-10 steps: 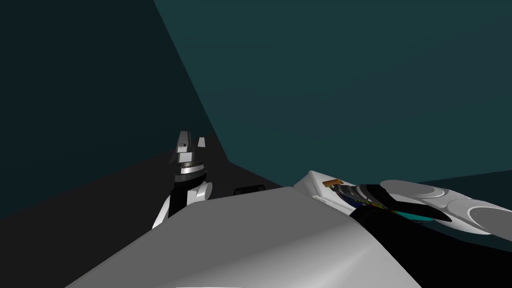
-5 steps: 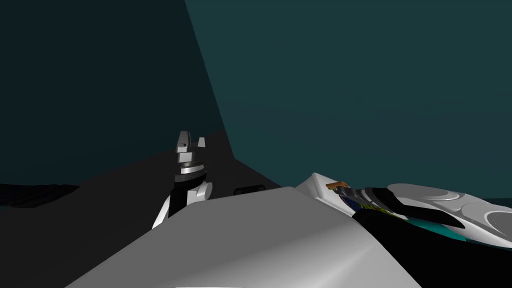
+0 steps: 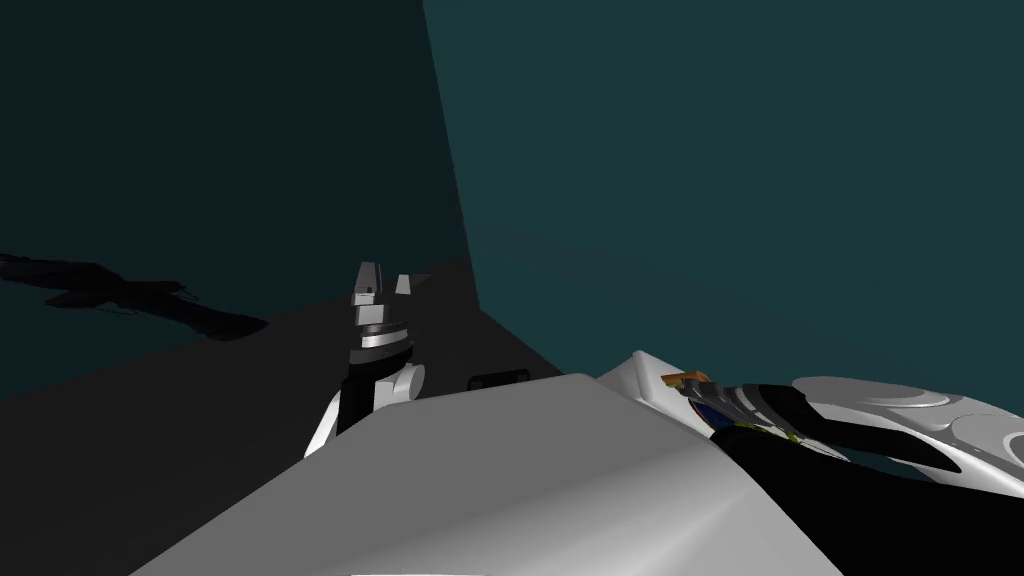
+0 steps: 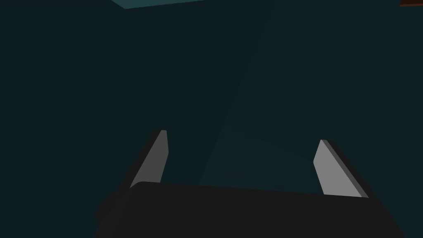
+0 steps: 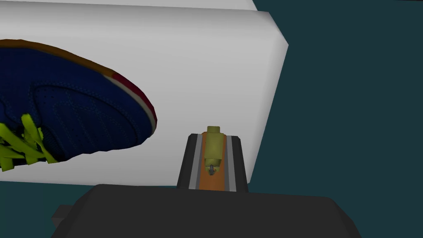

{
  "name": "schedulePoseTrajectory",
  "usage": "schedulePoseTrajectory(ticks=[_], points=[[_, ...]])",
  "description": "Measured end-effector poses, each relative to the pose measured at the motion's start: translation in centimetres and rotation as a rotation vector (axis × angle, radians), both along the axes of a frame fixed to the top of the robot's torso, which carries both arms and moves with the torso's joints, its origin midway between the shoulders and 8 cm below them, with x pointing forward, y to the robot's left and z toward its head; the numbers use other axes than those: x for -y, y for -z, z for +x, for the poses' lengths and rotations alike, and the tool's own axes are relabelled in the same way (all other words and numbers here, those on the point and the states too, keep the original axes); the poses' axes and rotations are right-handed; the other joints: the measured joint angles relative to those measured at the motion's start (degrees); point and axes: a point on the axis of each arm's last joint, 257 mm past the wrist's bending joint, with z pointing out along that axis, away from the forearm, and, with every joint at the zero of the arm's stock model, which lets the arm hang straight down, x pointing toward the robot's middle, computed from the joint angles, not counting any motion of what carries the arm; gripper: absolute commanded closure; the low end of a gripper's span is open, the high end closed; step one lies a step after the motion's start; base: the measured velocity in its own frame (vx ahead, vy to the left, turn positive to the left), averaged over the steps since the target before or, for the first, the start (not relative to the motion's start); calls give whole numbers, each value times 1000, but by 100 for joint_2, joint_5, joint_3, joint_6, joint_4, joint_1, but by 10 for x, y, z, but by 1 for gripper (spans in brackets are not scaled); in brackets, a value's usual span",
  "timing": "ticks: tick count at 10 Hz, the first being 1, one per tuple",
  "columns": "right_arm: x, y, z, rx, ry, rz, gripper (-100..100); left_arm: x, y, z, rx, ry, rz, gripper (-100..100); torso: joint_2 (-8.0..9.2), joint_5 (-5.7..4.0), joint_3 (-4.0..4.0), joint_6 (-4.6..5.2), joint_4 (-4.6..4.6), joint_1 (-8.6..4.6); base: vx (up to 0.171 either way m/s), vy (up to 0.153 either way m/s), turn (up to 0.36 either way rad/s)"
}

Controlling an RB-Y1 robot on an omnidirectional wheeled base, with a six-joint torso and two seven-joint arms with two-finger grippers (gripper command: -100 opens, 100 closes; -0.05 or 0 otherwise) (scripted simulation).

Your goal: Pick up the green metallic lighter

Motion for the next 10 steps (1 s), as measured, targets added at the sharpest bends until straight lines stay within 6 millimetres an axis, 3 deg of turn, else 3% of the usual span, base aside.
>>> schedulePoseTrajectory(ticks=[10], points=[[8,-3,-40,-19,265,-9,100,0,0,0,0,0,0,0,-25,5,-15,22,-8,-8,-135,22,262]])
